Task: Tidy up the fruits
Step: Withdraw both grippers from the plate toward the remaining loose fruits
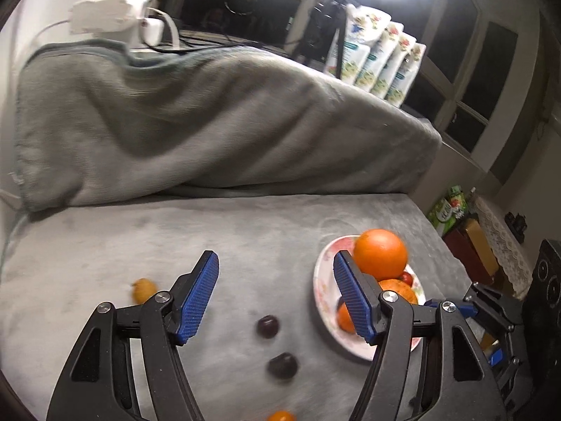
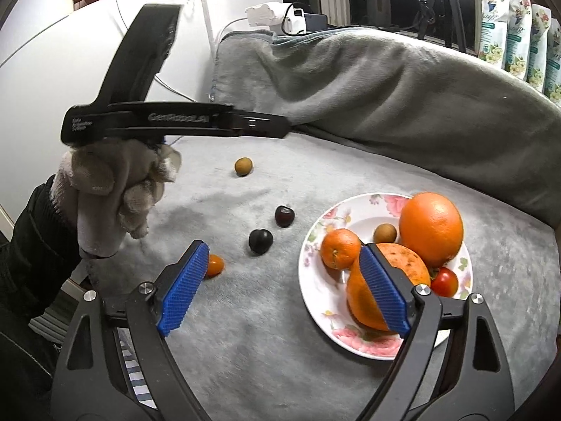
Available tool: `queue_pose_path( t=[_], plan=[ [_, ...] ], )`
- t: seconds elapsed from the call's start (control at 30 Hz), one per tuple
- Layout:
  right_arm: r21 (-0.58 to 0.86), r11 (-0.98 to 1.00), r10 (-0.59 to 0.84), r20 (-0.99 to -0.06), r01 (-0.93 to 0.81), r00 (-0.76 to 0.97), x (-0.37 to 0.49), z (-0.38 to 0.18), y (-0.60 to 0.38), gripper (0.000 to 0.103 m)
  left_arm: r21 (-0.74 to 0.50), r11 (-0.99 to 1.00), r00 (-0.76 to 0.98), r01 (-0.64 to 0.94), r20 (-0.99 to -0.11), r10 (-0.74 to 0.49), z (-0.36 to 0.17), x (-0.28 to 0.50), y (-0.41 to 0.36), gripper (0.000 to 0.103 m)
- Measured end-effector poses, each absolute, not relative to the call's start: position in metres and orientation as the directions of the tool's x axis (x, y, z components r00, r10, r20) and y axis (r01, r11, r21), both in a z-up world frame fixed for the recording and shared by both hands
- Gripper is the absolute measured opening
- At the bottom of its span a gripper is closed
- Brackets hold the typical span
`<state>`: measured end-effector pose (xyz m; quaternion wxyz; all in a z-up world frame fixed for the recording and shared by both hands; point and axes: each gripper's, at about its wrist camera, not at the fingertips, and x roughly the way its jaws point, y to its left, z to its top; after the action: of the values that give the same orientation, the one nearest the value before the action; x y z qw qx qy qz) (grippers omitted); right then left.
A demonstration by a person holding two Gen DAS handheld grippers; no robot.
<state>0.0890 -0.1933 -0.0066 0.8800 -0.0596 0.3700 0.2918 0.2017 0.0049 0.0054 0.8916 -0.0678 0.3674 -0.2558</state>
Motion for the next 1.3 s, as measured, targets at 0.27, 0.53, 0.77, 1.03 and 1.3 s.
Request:
queue_pose_path(
  t=[0.27,0.53,0.77,1.03,1.3],
  plan=[
    [0.188,0.816,0.51,-0.677,-0.546,0.53,0.105,-0.004,-0.194,0.09,-0.287,0.886,0.617,0.363,-0.638,-0.46,-0.008,0.179,0.036,0.068],
    [0.25,0.812,0.544,-0.653,-0.528,0.527,0.112,-0.001,-0.194,0.09,-0.259,0.904,0.634,0.34,-0.647,-0.424,-0.018,0.151,0.056,0.068],
    [0.266,0.797,0.561,-0.659,-0.542,0.501,0.106,-0.011,-0.176,0.082,-0.241,0.919,0.645,0.311,-0.657,-0.39,-0.023,0.152,0.073,0.068],
    [0.217,0.786,0.53,-0.718,-0.578,0.451,0.108,-0.029,-0.144,0.054,-0.242,0.923,0.638,0.301,-0.668,-0.383,-0.031,0.167,0.084,0.065],
    [0.127,0.797,0.442,-0.789,-0.59,0.427,0.121,-0.051,-0.124,0.043,-0.284,0.916,0.605,0.285,-0.687,-0.402,-0.046,0.197,0.092,0.055]
  ],
)
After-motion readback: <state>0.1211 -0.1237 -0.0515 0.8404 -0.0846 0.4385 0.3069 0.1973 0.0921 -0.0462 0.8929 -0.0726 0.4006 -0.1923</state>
